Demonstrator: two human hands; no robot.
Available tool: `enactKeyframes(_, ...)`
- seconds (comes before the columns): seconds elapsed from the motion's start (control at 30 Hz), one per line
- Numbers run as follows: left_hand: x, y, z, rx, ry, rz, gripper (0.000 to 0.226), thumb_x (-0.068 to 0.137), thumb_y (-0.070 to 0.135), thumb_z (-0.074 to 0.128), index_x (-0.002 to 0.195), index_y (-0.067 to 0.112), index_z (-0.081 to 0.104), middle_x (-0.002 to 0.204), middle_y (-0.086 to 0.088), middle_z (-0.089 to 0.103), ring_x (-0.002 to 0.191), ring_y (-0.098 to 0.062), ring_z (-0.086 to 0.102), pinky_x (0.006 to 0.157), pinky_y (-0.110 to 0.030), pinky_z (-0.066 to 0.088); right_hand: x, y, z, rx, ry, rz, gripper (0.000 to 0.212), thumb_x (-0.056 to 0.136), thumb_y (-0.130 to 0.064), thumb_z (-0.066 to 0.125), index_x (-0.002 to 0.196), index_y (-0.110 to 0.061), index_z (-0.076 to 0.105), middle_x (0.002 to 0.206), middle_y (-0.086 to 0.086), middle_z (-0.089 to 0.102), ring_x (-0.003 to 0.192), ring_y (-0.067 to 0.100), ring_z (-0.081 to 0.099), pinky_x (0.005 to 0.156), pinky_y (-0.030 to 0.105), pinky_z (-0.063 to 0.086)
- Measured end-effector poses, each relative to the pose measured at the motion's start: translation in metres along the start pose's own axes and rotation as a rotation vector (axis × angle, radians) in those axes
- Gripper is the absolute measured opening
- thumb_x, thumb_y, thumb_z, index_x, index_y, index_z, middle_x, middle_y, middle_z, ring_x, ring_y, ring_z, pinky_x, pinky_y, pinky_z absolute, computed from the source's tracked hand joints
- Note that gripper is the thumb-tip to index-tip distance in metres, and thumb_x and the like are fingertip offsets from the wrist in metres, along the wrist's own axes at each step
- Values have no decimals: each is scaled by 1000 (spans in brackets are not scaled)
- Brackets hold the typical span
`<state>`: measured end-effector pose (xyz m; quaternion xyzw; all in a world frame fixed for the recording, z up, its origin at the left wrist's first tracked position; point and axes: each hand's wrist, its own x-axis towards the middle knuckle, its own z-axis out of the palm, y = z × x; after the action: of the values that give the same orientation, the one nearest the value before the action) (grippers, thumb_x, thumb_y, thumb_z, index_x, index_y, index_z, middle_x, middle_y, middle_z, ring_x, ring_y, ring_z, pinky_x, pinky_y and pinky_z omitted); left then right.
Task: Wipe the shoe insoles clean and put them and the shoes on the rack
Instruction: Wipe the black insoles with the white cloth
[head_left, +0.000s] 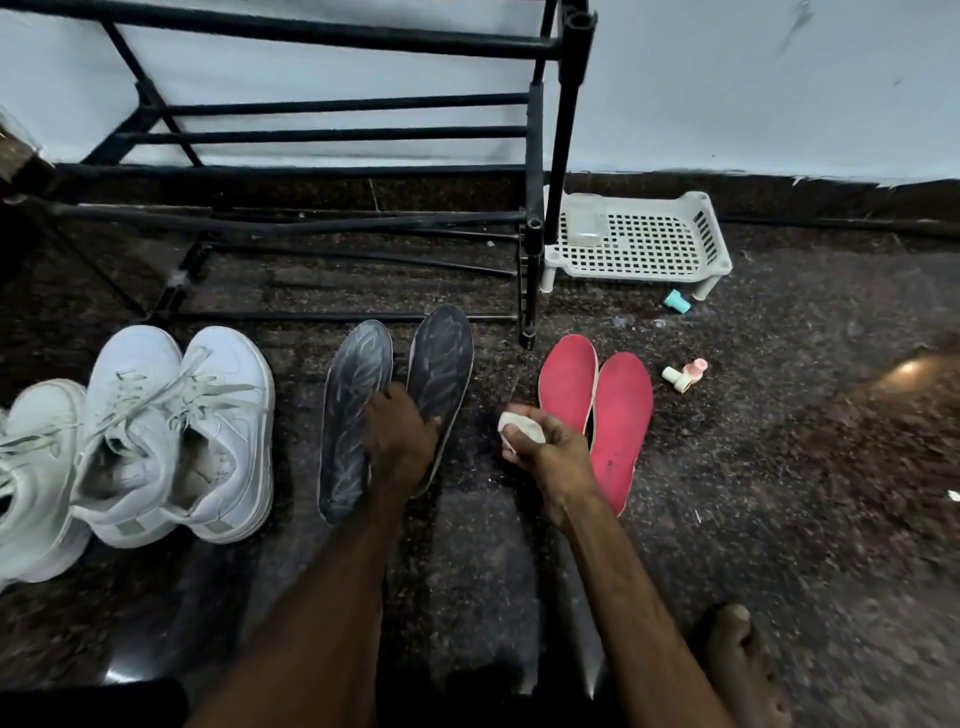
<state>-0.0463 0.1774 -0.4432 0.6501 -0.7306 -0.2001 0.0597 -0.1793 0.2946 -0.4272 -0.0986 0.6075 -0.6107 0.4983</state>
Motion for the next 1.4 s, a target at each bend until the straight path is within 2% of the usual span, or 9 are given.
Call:
enactKeyframes(0.27,-32,1,-21,-924,-322,-133,35,87,7,71,121,4,63,118,-12,66,106,-26,62,93,-39,49,-15,2,2,-226,130,11,26,89,7,56,85,-16,67,76,6,64,62,15,55,50,24,49)
enactKeyframes(0.47,-84,12,-60,-1055,-367,58,27,86,4,71,112,10,66,108,-6,71,99,-20,69,86,-33,57,-47,-32,18,-360,-62,-93,36,81,-50,69,76,-14,65,67,1,66,64,15,59,62,41,54)
enactKeyframes(0.57,-106,23,-93,-1115,-381,121,13,94,15,63,106,14,68,97,5,74,89,-10,71,73,-21,56,-67,-48,15,-385,-74,-226,34,76,-45,74,75,-13,64,76,9,68,72,19,59,69,46,53)
enactKeyframes(0.63,-113,27,-119,-1177,-391,76,32,99,42,46,105,20,68,94,7,76,88,-9,72,70,-22,55,-88,-64,16,-374,-79,-264,22,80,-37,75,76,-16,67,75,5,68,70,17,59,64,38,49)
enactKeyframes(0.77,-110,32,-169,-1497,-434,75,83,87,73,22,137,14,53,130,-9,64,121,-24,60,100,-44,47,-132,-96,24,-308,-208,-287,13,91,-17,68,81,-9,64,66,-1,61,53,6,53,49,23,44)
enactKeyframes(0.93,-121,54,-217,-1869,-553,144,92,87,78,22,139,7,51,140,-20,53,122,-36,54,108,-55,37,-172,-131,37,-344,-414,-280,19,92,-15,66,76,-7,60,61,-1,56,50,7,49,45,20,43)
enactKeyframes(1.07,-129,64,-232,-1968,-633,226,91,87,79,24,123,7,66,120,-18,64,97,-31,65,89,-45,52,-186,-152,41,-345,-468,-256,16,91,-14,65,77,-6,64,67,4,60,55,9,52,48,20,46)
enactKeyframes(1.27,-131,77,-239,-2077,-734,285,88,83,80,31,119,10,68,115,-16,65,94,-30,67,90,-47,51,-194,-192,34,-231,-22,-545,18,94,-20,62,90,-9,75,86,8,73,75,19,63,58,26,54)
enactKeyframes(1.4,-137,86,-242,-2048,-790,301,85,86,76,36,124,5,63,118,-18,63,103,-30,65,94,-46,51,-217,-220,64,-557,112,-979,10,90,-18,69,96,-20,76,93,-9,72,89,5,67,80,24,54)
